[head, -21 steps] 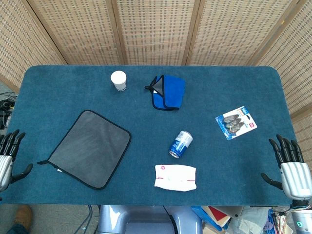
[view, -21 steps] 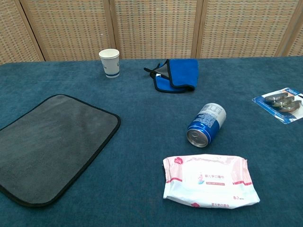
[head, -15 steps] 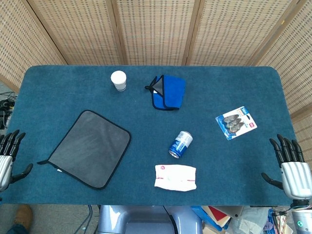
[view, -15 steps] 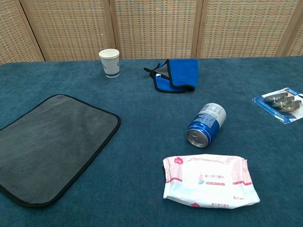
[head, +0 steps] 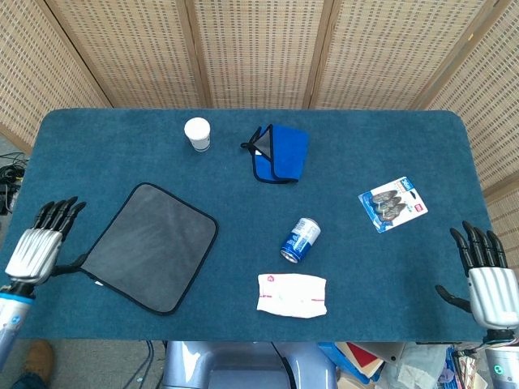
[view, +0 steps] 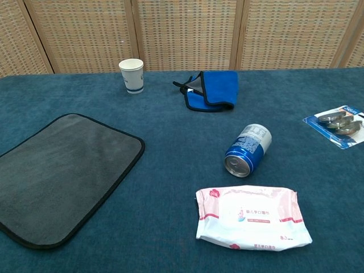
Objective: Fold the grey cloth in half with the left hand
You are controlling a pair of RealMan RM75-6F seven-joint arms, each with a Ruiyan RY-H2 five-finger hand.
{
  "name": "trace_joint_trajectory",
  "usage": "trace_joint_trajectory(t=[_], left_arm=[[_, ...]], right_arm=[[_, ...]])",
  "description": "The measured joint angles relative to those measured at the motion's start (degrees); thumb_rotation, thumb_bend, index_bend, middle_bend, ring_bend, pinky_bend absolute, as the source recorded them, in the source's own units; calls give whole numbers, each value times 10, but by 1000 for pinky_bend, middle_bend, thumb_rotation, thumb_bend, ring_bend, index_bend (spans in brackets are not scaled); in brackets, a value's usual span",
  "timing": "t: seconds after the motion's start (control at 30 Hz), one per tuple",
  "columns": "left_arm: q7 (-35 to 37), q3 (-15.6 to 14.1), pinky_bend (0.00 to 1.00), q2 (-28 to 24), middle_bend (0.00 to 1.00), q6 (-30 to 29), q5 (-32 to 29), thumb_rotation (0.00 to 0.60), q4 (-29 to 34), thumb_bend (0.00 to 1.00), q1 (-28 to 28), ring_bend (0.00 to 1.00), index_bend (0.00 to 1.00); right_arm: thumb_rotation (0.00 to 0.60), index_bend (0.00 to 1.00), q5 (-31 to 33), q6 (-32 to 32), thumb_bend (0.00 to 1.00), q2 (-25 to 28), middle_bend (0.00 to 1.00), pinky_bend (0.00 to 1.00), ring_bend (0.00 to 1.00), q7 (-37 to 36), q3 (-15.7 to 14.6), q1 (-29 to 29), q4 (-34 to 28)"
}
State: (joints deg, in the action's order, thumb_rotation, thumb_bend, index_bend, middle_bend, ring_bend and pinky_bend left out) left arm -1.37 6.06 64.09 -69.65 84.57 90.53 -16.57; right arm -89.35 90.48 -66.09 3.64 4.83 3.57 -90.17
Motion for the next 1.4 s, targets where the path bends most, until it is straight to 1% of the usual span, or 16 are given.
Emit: trace_joint_trajectory(t=[0.23, 0.3, 0.37, 0.4, 0.5, 0.6, 0.67, 0.73, 0.93, 1.07, 1.2, 1.4], left_arm=[[-1, 32, 0, 19, 0, 145, -17, 600, -40, 231, -114, 0, 0], [-6, 43, 0, 27, 0, 192, -35, 600, -50, 215, -148, 0, 0], [-12, 49, 0, 33, 0, 221, -47, 600, -57, 207, -170, 0, 7], [-22, 54, 0, 38, 0, 243, -58, 600, -64, 206, -188, 0, 16], [-48, 65, 0, 51, 0, 297, -97, 600, -78, 208, -226, 0, 92], [-62, 71, 0, 64, 0, 334, -130, 600, -96, 209, -260, 0, 139], [-75, 72, 0, 73, 0, 345, -144, 600, -106, 209, -272, 0, 172], [-92, 73, 0, 85, 0, 361, -172, 600, -119, 209, -289, 0, 191], [-153, 64, 0, 132, 0, 405, -273, 600, -177, 209, -352, 0, 207], [-180, 50, 0, 161, 0, 422, -325, 600, -214, 208, -381, 0, 250], [-190, 30, 0, 185, 0, 435, -366, 600, -242, 209, -400, 0, 264], [-201, 3, 0, 209, 0, 441, -397, 600, -275, 223, -419, 0, 277]], right_arm=[[600, 0, 7, 0, 0, -2, 0, 0, 0, 19, 4, 0, -5], [600, 0, 10, -4, 0, -2, 0, 0, 0, 19, 4, 1, -7], [600, 0, 14, -7, 0, -2, 0, 0, 0, 20, 6, 2, -7], [600, 0, 17, -8, 0, -2, 0, 0, 0, 22, 7, 2, -7], [600, 0, 23, -12, 0, -2, 0, 0, 0, 24, 9, 4, -8], [600, 0, 28, -19, 0, -1, 0, 0, 0, 20, 10, 5, -10], [600, 0, 34, -25, 0, 1, 0, 0, 0, 16, 10, 6, -10], [600, 0, 40, -29, 0, 2, 0, 0, 0, 16, 12, 7, -9], [600, 0, 54, -38, 0, 1, 0, 0, 0, 19, 17, 11, -4], [600, 0, 54, -41, 0, -1, 0, 0, 0, 22, 16, 12, -2], [600, 0, 51, -39, 0, -1, 0, 0, 0, 22, 14, 11, -3], [600, 0, 45, -32, 0, 3, 0, 0, 0, 25, 12, 9, -10]])
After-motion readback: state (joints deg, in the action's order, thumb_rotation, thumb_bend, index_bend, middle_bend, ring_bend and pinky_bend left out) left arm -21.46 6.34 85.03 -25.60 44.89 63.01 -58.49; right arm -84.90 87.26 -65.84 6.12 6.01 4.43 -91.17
